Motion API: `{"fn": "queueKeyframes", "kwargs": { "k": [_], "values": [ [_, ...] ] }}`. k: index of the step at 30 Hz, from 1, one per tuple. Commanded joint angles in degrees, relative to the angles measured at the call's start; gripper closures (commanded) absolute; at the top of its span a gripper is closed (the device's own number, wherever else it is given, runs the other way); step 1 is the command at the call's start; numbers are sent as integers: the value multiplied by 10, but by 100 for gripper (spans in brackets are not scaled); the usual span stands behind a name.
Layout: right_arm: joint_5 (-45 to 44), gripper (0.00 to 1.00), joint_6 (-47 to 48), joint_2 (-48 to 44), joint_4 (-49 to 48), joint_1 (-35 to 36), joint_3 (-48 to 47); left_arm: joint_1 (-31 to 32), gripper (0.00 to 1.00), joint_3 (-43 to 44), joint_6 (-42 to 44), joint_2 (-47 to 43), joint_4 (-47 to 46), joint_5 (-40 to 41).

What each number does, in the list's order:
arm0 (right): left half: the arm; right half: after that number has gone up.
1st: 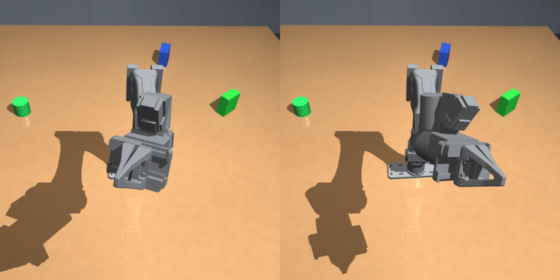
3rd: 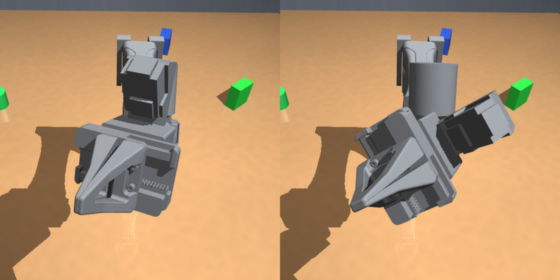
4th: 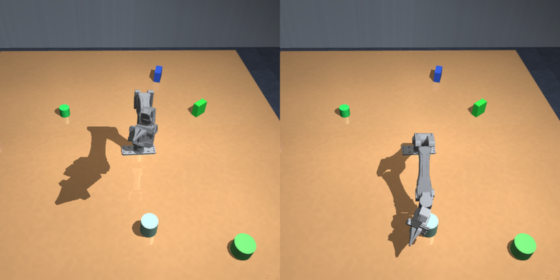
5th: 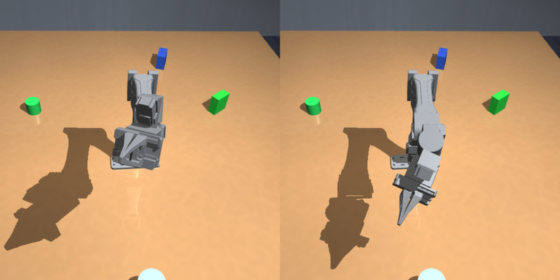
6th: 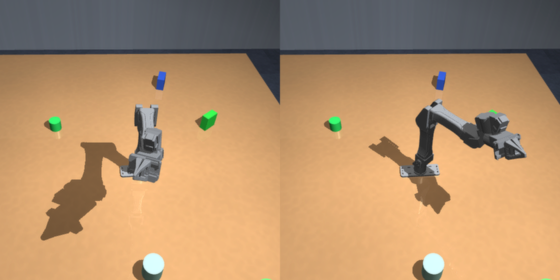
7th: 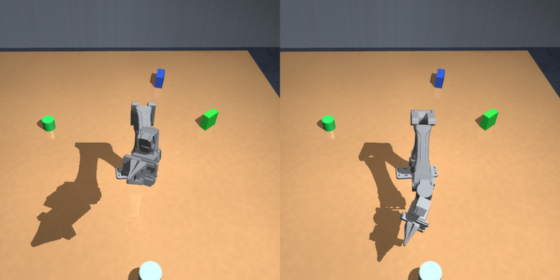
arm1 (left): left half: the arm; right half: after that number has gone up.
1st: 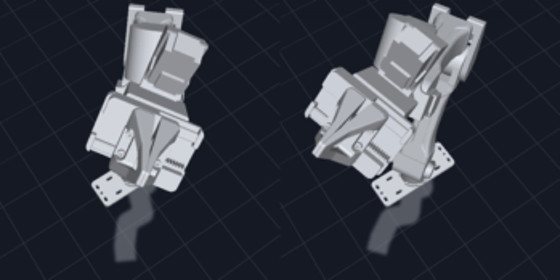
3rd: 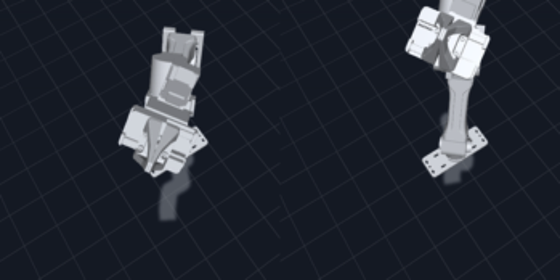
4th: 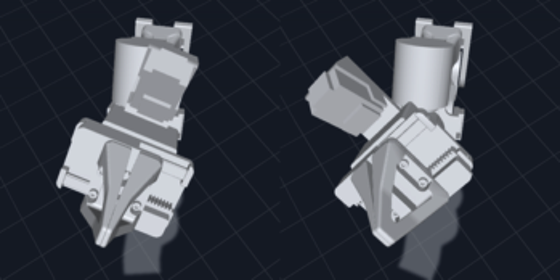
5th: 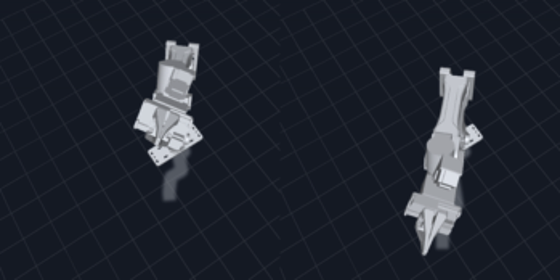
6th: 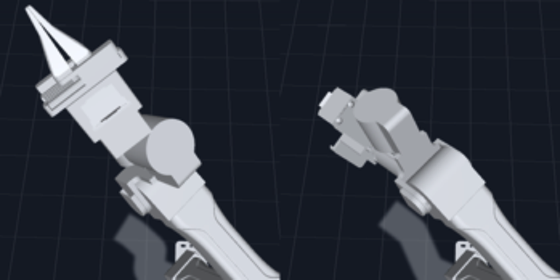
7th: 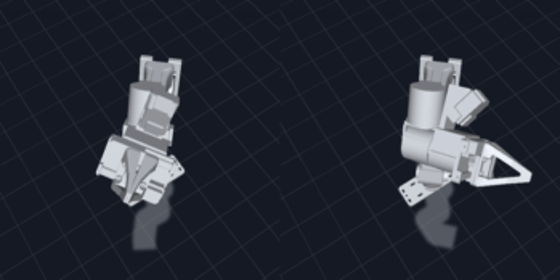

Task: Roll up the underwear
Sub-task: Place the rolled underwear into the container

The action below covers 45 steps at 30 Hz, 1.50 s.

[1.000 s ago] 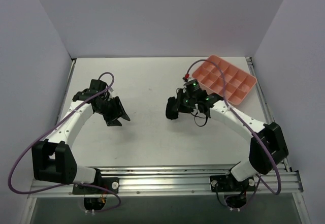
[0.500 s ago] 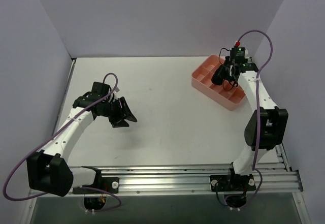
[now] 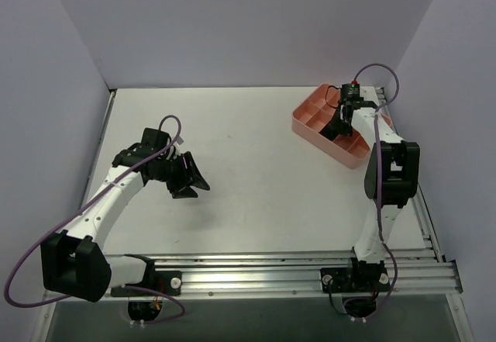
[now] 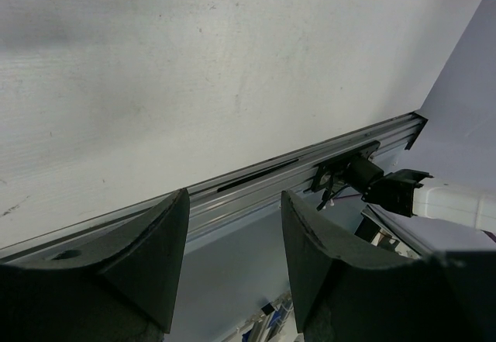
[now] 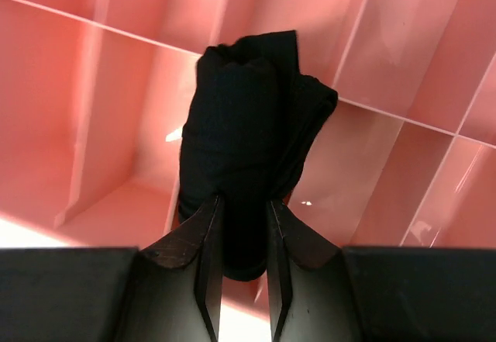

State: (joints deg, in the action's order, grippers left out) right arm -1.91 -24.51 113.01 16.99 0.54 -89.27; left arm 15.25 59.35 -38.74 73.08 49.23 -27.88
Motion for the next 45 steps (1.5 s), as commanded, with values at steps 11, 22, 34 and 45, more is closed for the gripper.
{"fn": "queueKeyframes", "kwargs": {
  "k": [11, 22, 34, 45],
  "values": [
    [-75, 100, -48, 77, 65, 11, -10, 2, 42, -4, -7, 0, -4, 5],
    [-40, 100, -40, 125, 81, 10, -24, 2, 42, -6, -4, -2, 10, 13],
    [-25, 60, -20, 34, 100, -2, -125, 0, 41, 59, 3, 14, 24, 29],
    [1, 58, -40, -51, 182, -3, -155, -12, 40, 158, 34, 27, 37, 54]
  ]
}}
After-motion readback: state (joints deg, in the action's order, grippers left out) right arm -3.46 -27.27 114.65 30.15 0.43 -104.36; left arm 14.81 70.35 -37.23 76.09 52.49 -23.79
